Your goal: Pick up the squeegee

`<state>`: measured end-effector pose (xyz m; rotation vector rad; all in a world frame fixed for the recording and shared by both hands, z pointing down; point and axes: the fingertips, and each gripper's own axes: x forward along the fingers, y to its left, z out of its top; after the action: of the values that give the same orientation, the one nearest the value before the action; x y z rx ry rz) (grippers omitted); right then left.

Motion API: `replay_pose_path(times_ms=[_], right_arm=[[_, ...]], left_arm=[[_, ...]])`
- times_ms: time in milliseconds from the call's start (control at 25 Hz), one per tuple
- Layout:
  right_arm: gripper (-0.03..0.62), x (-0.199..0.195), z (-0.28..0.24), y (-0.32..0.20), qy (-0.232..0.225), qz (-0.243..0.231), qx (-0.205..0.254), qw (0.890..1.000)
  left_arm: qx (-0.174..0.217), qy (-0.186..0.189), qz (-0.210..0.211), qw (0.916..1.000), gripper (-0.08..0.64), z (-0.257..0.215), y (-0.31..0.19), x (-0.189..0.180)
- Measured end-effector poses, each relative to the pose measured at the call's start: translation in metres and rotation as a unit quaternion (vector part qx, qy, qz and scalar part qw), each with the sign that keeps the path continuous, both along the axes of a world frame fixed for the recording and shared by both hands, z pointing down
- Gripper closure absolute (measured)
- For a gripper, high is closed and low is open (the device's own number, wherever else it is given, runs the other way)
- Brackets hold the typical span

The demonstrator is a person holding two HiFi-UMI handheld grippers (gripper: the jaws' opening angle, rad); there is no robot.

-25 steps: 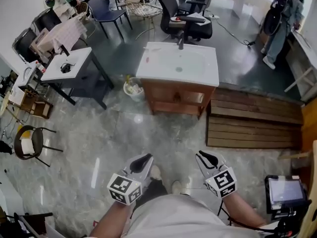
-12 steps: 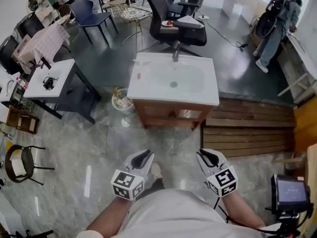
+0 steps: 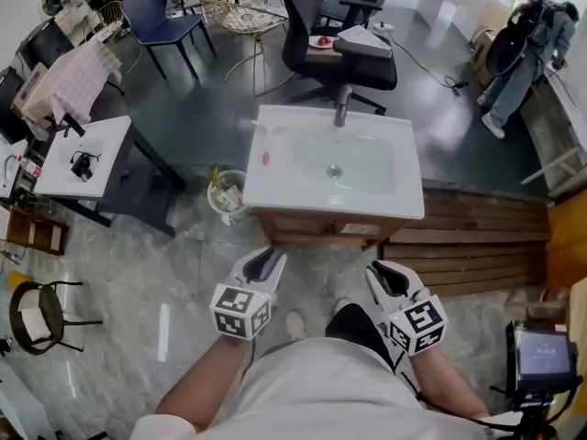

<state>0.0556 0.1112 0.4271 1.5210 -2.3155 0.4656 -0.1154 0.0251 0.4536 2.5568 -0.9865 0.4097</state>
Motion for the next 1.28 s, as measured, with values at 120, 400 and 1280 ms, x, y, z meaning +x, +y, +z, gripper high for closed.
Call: replay_pose_path(times_ms=[120, 400, 1280], right_arm=[[0.549, 0.014, 0.008, -0.032, 0.001, 0.0, -0.006, 1.0], [0.549, 0.057, 0.021, -0.128, 0.004, -0.045, -0.011, 0.999], [0.549, 0.211, 0.072, -0.283, 0.004, -0.097, -0.092, 0.991]], left_arm=[[-0.002, -0.013, -0.027, 0.9995, 0.44, 0.014, -0.044, 0.0], [-0.017, -0.028, -0.103, 0.9941, 0.388, 0.042, -0.153, 0.019], [-0.025, -0.194, -0.203, 0.9595, 0.355, 0.168, -0.411, 0.055]])
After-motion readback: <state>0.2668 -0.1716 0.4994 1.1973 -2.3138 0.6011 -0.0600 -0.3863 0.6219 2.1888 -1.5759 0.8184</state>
